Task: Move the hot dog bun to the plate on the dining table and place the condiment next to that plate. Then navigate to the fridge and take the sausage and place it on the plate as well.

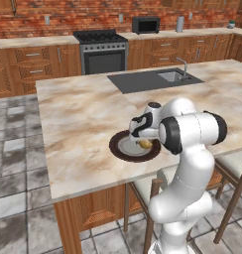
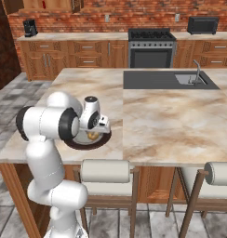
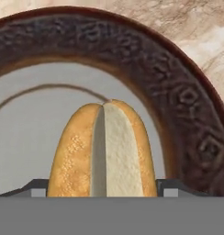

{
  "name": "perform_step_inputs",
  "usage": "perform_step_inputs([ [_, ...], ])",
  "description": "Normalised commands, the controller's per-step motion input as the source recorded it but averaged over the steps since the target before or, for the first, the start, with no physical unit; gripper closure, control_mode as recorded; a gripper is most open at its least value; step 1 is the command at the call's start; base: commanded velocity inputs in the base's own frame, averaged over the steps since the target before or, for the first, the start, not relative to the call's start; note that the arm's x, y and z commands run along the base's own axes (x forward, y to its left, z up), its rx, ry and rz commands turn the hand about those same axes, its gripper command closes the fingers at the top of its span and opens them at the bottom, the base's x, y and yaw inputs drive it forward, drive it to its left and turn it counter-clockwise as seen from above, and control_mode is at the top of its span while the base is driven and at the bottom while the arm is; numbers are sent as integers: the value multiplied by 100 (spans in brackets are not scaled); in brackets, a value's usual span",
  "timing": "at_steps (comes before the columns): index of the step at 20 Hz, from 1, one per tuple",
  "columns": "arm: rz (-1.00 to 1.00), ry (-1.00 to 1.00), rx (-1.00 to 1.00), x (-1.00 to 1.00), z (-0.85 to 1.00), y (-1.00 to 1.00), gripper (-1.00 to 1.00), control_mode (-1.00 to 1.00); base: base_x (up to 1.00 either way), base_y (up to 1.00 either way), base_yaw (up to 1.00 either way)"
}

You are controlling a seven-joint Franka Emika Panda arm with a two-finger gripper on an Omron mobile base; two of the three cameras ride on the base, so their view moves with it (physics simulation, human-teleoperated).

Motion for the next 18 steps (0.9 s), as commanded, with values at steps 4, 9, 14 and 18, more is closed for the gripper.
perform_step_inputs([
  [4, 0, -2, 0, 2, 1, 0, -100, -100, 0, 0, 0],
  [9, 0, -9, 0, -17, 42, 0, -100, -100, 0, 0, 0],
  [14, 0, -17, 0, -93, 100, 0, -100, -100, 0, 0, 0],
  [18, 0, 0, 1, -100, 100, 2, -100, -100, 0, 0, 0],
])
